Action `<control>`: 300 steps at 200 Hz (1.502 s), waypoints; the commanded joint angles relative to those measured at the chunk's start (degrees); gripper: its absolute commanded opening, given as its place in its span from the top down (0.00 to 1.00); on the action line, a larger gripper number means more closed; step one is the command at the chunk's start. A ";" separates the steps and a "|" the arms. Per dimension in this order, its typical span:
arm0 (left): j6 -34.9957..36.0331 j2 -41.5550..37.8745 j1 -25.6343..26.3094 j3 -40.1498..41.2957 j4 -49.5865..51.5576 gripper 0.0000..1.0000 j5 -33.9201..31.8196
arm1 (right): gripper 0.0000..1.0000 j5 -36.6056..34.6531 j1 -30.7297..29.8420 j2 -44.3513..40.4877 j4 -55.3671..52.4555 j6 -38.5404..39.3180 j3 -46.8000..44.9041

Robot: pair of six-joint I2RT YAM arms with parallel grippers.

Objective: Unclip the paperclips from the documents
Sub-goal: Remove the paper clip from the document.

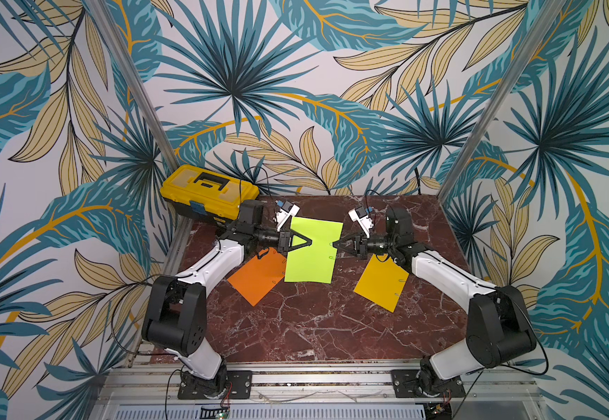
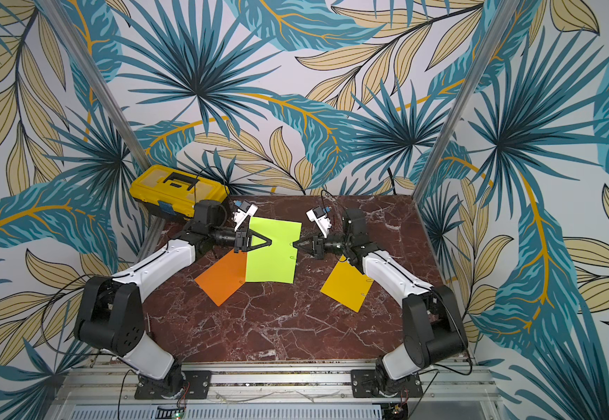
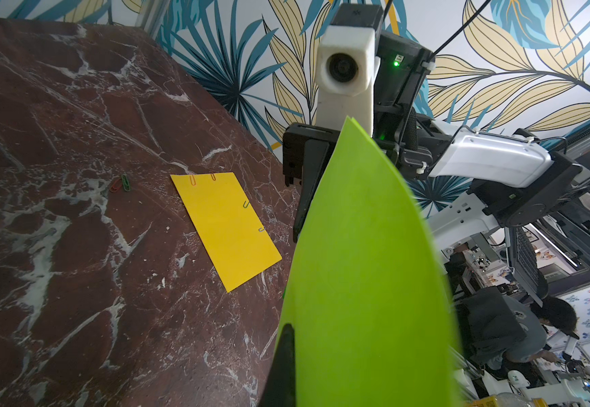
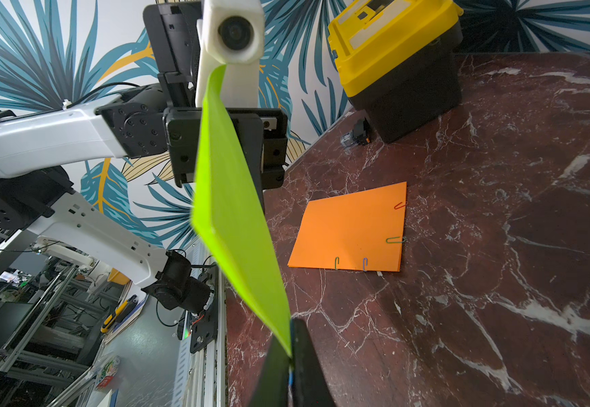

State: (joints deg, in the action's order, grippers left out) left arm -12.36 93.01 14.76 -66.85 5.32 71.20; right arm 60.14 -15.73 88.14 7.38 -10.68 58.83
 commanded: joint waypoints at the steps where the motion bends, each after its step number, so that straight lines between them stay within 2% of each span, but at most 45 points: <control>1: 0.93 -1.87 -0.79 0.58 -1.40 1.00 0.88 | 0.93 -1.12 0.52 -0.77 -2.29 0.68 -0.20; 178: 0.99 -1.96 -0.88 0.58 -1.41 1.00 1.03 | 0.92 -1.41 1.01 -0.67 -1.93 -0.09 0.41; 300: 1.11 -2.13 -0.87 0.59 -1.39 1.00 0.97 | 0.96 -1.60 1.30 -0.86 -2.16 -0.12 0.41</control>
State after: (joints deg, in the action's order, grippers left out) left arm -12.21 92.88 14.52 -66.85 5.26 71.20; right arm 59.59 -14.87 88.14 6.90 -10.90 58.83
